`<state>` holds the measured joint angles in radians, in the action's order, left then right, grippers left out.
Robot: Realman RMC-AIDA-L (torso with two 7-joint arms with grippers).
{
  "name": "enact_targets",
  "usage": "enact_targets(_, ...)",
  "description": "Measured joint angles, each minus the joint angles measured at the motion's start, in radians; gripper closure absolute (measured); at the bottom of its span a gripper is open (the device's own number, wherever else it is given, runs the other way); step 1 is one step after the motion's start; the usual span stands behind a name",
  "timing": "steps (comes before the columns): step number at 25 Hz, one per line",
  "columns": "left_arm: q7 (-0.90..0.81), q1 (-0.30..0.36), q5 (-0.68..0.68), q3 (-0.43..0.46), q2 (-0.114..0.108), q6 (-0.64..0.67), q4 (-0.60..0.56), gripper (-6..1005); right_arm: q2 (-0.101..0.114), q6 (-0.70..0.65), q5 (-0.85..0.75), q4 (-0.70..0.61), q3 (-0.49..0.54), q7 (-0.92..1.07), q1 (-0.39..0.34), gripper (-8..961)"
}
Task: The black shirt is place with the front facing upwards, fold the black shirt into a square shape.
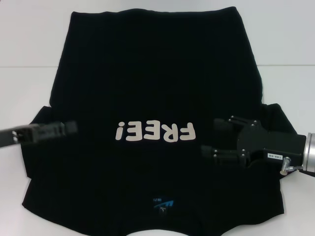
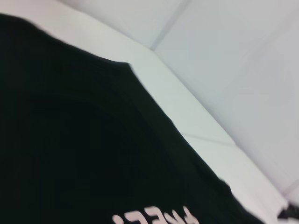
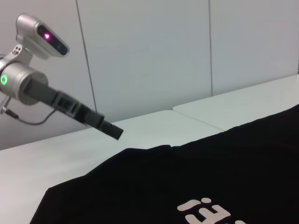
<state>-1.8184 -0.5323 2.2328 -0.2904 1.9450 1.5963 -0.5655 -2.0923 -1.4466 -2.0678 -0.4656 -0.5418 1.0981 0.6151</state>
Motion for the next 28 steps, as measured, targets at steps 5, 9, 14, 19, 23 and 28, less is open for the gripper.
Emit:
enact_targets(5, -0.263, -0.005, 0.016, 0.01, -0.064, -0.005, -0.013, 91, 0.0, 0.0, 0.0, -0.003, 0.004, 0.03, -0.001, 36)
enact_targets(9, -0.457, -0.021, 0.088, 0.01, -0.092, -0.044, -0.037, 95, 0.0, 0.0, 0.0, -0.006, 0.001, 0.054, 0.004, 37)
enact_targets(14, -0.586, -0.048, 0.23, 0.002, -0.1, -0.164, -0.042, 101, -0.001, 0.0, -0.001, -0.004, -0.001, 0.062, 0.017, 37)
enact_targets(19, -0.609, -0.057, 0.265, 0.0, -0.098, -0.271, -0.01, 106, 0.0, 0.0, -0.003, -0.004, -0.001, 0.063, 0.021, 37)
enact_targets(23, -0.609, -0.056, 0.267, 0.0, -0.093, -0.336, 0.024, 111, 0.0, 0.0, -0.003, -0.004, -0.001, 0.065, 0.022, 37)
enact_targets(28, -0.602, -0.055, 0.268, 0.0, -0.092, -0.358, 0.049, 116, 0.0, 0.0, -0.002, -0.001, -0.001, 0.065, 0.021, 36)
